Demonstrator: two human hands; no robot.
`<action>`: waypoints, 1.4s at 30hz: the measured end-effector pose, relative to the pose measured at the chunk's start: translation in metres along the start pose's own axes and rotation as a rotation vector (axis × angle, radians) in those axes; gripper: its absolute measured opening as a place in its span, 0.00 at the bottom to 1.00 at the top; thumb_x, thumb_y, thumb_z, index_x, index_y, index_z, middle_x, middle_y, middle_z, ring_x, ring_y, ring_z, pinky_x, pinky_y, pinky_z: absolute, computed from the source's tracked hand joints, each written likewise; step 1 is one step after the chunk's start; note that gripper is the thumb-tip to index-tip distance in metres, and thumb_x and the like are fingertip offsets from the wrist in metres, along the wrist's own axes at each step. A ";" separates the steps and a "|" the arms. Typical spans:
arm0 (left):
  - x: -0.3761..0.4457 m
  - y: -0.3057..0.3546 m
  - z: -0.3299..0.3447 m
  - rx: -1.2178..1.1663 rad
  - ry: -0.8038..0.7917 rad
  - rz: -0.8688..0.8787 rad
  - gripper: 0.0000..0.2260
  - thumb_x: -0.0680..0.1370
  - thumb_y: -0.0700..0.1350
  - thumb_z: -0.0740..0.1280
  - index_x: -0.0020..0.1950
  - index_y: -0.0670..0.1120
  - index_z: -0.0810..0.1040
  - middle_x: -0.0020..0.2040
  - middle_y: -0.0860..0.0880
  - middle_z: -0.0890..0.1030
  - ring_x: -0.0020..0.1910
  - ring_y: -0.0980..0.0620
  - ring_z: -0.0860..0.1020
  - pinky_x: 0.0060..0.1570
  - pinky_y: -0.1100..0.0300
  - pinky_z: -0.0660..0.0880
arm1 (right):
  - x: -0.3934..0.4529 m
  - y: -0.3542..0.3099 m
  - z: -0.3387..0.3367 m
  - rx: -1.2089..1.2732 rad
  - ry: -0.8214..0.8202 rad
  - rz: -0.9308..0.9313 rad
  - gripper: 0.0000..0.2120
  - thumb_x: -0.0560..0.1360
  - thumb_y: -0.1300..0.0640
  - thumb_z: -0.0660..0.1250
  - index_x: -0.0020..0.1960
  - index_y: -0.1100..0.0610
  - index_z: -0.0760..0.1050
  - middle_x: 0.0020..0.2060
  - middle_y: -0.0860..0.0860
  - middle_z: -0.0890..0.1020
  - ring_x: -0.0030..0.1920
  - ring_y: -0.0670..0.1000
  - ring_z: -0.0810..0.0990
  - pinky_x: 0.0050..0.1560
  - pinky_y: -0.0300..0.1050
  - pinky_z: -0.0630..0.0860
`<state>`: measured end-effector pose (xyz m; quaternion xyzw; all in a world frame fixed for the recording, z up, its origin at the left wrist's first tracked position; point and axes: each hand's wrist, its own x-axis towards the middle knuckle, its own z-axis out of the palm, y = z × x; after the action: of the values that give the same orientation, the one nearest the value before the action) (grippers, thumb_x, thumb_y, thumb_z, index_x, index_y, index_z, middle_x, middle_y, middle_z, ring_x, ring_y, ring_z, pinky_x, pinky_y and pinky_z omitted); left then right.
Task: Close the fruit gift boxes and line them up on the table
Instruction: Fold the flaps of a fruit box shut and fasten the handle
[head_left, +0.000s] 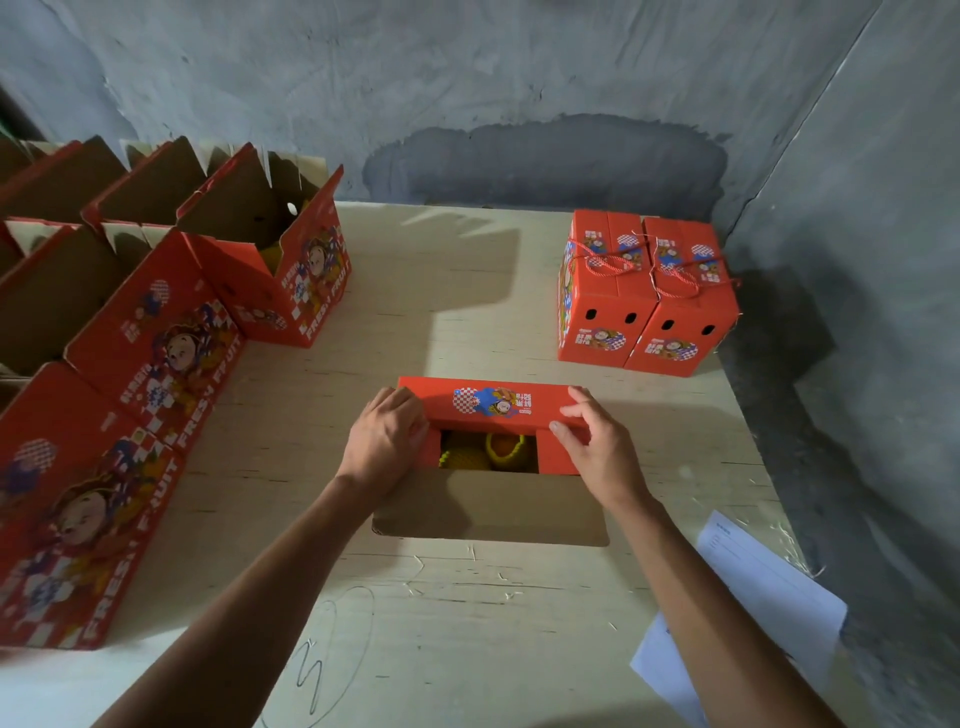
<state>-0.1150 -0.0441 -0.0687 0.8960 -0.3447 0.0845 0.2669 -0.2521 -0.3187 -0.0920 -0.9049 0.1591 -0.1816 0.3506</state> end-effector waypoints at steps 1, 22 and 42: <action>-0.001 0.001 0.000 -0.012 0.002 -0.021 0.08 0.74 0.34 0.73 0.39 0.39 0.75 0.42 0.44 0.79 0.44 0.41 0.75 0.39 0.46 0.76 | -0.001 -0.001 0.000 0.004 0.005 0.002 0.17 0.79 0.55 0.73 0.63 0.63 0.78 0.68 0.55 0.80 0.69 0.51 0.78 0.68 0.48 0.75; -0.022 0.024 0.004 0.016 0.055 -0.088 0.18 0.79 0.51 0.59 0.44 0.42 0.84 0.48 0.45 0.82 0.49 0.42 0.79 0.35 0.48 0.79 | -0.021 -0.030 0.017 -0.291 0.139 -0.013 0.15 0.80 0.62 0.69 0.65 0.66 0.80 0.67 0.59 0.80 0.70 0.58 0.77 0.66 0.54 0.79; -0.052 0.022 0.000 0.146 -0.396 0.031 0.54 0.67 0.85 0.53 0.81 0.49 0.60 0.84 0.46 0.47 0.83 0.45 0.40 0.81 0.46 0.39 | -0.031 -0.026 0.005 -0.299 -0.006 -0.169 0.13 0.78 0.53 0.74 0.60 0.57 0.84 0.68 0.53 0.79 0.71 0.56 0.75 0.72 0.56 0.73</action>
<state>-0.1681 -0.0278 -0.0766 0.9066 -0.3973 -0.0644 0.1269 -0.2734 -0.2849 -0.0844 -0.9577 0.1066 -0.1818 0.1961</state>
